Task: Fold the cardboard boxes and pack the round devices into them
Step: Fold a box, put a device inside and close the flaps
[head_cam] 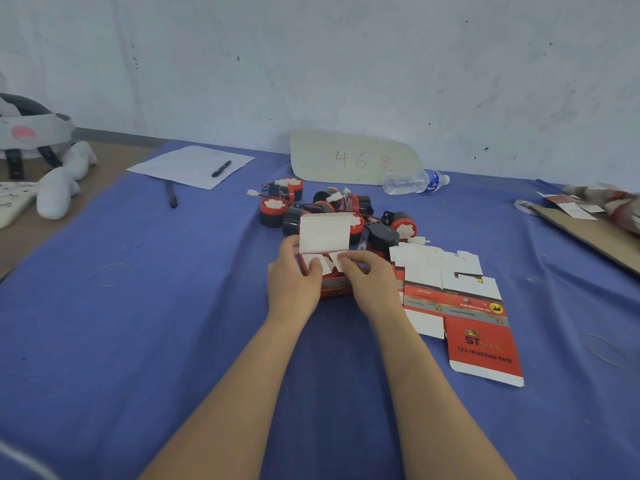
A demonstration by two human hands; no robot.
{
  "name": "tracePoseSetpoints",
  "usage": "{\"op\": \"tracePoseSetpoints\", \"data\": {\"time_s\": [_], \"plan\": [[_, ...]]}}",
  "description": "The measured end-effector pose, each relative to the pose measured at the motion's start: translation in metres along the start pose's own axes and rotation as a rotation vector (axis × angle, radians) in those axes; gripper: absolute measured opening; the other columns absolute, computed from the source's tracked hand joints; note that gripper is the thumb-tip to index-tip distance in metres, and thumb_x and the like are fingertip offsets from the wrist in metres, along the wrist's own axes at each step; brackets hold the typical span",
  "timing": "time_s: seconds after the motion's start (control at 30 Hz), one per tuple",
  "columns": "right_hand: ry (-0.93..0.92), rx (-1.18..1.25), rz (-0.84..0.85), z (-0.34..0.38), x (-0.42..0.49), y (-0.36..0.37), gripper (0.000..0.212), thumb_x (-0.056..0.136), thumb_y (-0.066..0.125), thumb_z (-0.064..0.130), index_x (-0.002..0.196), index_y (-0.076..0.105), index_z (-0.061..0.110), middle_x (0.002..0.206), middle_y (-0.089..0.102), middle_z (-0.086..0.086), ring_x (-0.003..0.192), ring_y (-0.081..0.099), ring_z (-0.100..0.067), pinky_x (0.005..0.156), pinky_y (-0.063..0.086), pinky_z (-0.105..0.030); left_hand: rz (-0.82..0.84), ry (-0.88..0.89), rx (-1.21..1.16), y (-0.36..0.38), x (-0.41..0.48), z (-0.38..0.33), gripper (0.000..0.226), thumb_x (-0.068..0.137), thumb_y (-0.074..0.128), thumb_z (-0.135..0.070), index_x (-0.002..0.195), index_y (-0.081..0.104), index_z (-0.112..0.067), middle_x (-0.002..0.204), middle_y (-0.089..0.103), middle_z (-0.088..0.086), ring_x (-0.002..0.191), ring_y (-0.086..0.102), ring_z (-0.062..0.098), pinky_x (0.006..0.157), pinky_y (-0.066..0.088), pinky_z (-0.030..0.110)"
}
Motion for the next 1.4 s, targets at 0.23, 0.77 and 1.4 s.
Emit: {"op": "tracePoseSetpoints", "data": {"time_s": [0.23, 0.77, 1.4], "plan": [[-0.093, 0.013, 0.050, 0.002, 0.000, -0.004, 0.045, 0.094, 0.050, 0.004, 0.133, 0.047, 0.028, 0.123, 0.054, 0.011, 0.102, 0.052, -0.002, 0.070, 0.043, -0.003, 0.154, 0.068, -0.100, -0.011, 0.005, -0.001, 0.031, 0.095, 0.046, -0.001, 0.086, 0.052, -0.031, 0.106, 0.059, -0.009, 0.084, 0.058, 0.014, 0.061, 0.047, 0.017], [-0.051, -0.011, 0.233, -0.004, -0.001, -0.021, 0.033, 0.098, 0.050, 0.034, 0.130, 0.052, 0.035, 0.118, 0.056, 0.013, 0.098, 0.053, 0.006, 0.071, 0.043, -0.008, 0.294, 0.282, 0.135, -0.009, 0.004, 0.004, 0.032, 0.091, 0.064, -0.029, 0.122, 0.059, -0.023, 0.126, 0.055, -0.007, 0.106, 0.051, 0.005, 0.091, 0.043, 0.013], [0.065, 0.136, 0.094, -0.001, 0.000, -0.003, 0.029, 0.099, 0.048, 0.026, 0.128, 0.052, 0.030, 0.127, 0.053, 0.007, 0.106, 0.052, -0.005, 0.074, 0.042, -0.012, 0.242, 0.054, -0.022, 0.009, -0.006, -0.011, 0.040, 0.100, 0.034, -0.008, 0.129, 0.058, -0.021, 0.158, 0.019, -0.005, 0.143, 0.022, 0.012, 0.109, 0.028, 0.023]]}}
Point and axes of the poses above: each hand's wrist, its own x-axis towards the middle knuckle, its own y-axis out of the palm, z = x × y, the point moved 2 cm from there along x, towards the middle knuckle
